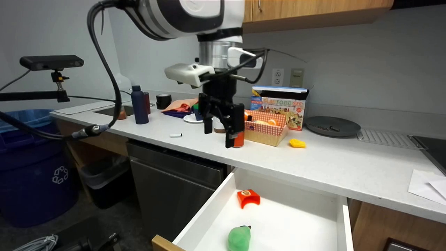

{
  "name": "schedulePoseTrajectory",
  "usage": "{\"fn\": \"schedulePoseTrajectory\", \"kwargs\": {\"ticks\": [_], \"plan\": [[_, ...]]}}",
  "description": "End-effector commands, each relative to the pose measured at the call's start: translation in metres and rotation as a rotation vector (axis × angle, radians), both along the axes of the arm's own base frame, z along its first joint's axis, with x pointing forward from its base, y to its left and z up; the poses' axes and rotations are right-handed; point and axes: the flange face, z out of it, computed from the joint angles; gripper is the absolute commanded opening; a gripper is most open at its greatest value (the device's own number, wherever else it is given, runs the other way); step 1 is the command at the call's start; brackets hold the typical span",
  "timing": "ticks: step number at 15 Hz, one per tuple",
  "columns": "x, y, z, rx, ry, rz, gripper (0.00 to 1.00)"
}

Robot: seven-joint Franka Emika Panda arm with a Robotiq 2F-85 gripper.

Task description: Pick up the green plush toy from the drawer and put it on the counter

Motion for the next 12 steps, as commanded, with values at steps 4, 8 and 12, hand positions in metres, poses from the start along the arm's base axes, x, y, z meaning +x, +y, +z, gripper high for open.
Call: {"fn": "schedulePoseTrajectory", "kwargs": {"ticks": [4,8,12], "plan": [[0.058,-0.063,-0.052,-0.002,-0.009,-0.128,1.0],[0.052,-0.063,-0.059,-0.009,0.009,-0.113,1.0],[0.055,-0.063,-0.057,-0.01,0.003,-0.112,1.0]]}}
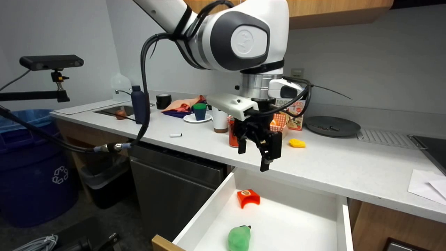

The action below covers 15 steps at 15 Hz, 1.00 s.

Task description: Pick up the green plush toy from the drawer and put it on the counter

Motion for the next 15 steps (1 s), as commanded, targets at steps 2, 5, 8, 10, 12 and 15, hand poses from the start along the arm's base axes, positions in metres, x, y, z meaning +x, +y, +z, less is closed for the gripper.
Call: {"fn": "schedulePoseTrajectory", "kwargs": {"ticks": [2,5,8,10,12,15], "plan": [[0.004,-0.011,-0.018,0.006,0.026,-0.005,1.0],[0.004,-0.022,-0.049,0.004,0.066,-0.009,1.0],[0.006,-0.034,-0.091,0.023,0.122,-0.015,1.0],[0.007,-0.039,-0.121,0.037,0.165,-0.011,1.0],[0.01,-0.041,-0.149,0.057,0.203,-0.008,1.0],[0.02,-0.039,-0.187,0.09,0.248,-0.022,1.0]]}}
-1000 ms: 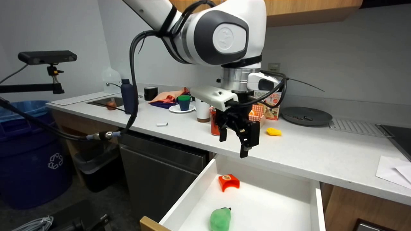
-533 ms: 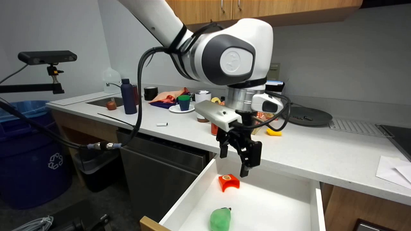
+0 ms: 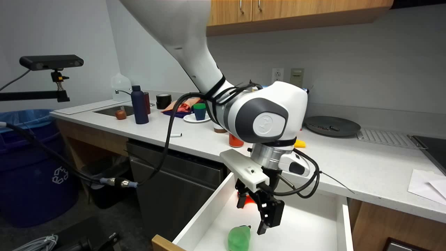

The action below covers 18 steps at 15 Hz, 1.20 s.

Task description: Pick up the green plush toy from the drawer and put it on the counter

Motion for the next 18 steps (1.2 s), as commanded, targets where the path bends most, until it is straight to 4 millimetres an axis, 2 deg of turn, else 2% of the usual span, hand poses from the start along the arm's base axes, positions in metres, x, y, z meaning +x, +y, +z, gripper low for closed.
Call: {"fn": "schedulePoseTrajectory", "kwargs": {"ticks": [1,4,7,8,9,12,14,18], "plan": [[0.021,0.001,-0.046,0.042,0.034,0.0,1.0],[0.025,0.008,-0.083,0.047,0.09,0.007,1.0],[0.028,0.01,-0.11,0.061,0.13,0.001,1.0],[0.03,0.01,-0.116,0.063,0.134,0.0,0.75],[0.033,0.01,-0.12,0.064,0.136,0.001,0.74],[0.038,0.012,-0.118,0.051,0.119,0.008,0.51],[0.038,0.011,-0.104,0.041,0.096,0.004,0.37],[0.02,0.008,-0.066,0.003,0.091,-0.029,0.07]]}}
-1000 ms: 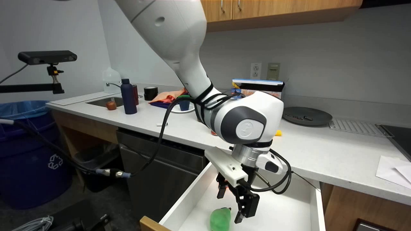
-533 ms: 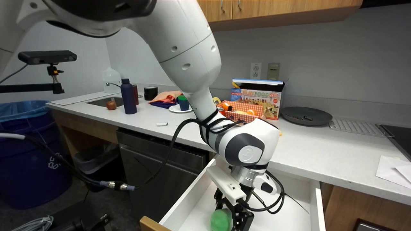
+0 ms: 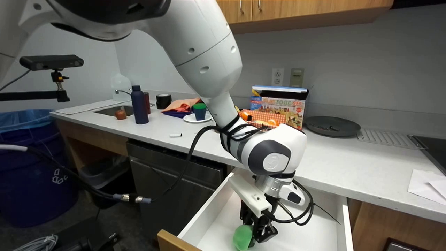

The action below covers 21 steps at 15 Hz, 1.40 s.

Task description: Pick up the green plush toy from the drawer and put it on the counter

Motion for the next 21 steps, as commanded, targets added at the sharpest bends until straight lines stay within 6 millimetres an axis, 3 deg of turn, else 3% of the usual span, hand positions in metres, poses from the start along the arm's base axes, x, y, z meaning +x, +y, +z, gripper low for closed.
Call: {"fn": "schedulePoseTrajectory", "kwargs": {"ticks": [1,4,7,11,14,18,21], "plan": [[-0.022,-0.003,0.047,-0.049,-0.006,-0.035,0.03],[-0.037,-0.004,0.088,-0.112,-0.027,-0.037,0.03],[-0.04,0.013,0.143,-0.157,-0.115,0.007,0.04],[-0.023,0.061,0.216,-0.184,-0.303,0.1,0.04],[-0.004,0.11,0.263,-0.186,-0.465,0.186,0.04],[0.016,0.167,0.301,-0.163,-0.636,0.284,0.04],[0.025,0.176,0.314,-0.15,-0.671,0.319,0.04]]}}
